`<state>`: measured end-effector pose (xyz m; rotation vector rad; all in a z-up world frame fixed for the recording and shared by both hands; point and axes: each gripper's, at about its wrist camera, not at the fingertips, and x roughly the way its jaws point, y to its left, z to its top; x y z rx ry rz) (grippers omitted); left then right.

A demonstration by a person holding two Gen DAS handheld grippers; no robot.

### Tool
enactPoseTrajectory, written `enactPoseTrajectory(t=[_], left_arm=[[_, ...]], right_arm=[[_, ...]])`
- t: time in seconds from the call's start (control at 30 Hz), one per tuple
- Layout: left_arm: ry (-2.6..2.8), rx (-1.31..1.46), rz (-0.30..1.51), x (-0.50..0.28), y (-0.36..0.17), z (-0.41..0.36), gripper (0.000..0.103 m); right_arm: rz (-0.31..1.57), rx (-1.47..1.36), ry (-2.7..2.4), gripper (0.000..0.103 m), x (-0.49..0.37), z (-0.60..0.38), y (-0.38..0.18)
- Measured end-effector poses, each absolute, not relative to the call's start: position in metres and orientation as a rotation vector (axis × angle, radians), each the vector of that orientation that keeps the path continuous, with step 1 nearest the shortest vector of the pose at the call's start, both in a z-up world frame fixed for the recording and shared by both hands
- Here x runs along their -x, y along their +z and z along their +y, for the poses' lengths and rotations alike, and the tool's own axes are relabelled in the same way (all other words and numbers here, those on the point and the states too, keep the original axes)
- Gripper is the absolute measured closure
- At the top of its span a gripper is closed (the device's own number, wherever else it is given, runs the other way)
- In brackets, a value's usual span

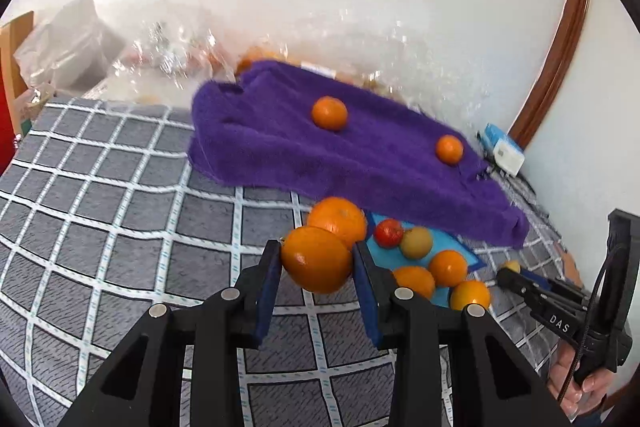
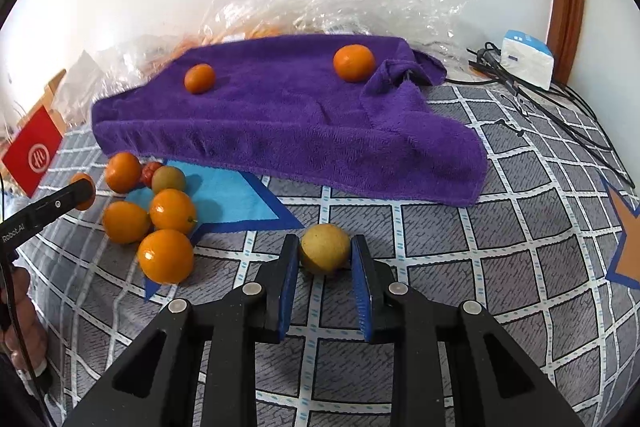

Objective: Organize fruits
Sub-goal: 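Grasp a large orange from the pile with the left gripper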

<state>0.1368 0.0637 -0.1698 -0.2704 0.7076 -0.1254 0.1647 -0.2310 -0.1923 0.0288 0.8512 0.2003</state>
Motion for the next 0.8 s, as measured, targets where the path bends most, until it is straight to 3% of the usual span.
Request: enactPoseTrajectory(t=[0.8], left_arm=[[-0.094, 0.352, 0.619, -0.125, -0.156, 0.081, 0.069]], right_arm=[[0.783, -0.148, 0.136, 0.077, -0.152, -0.263, -0.182]])
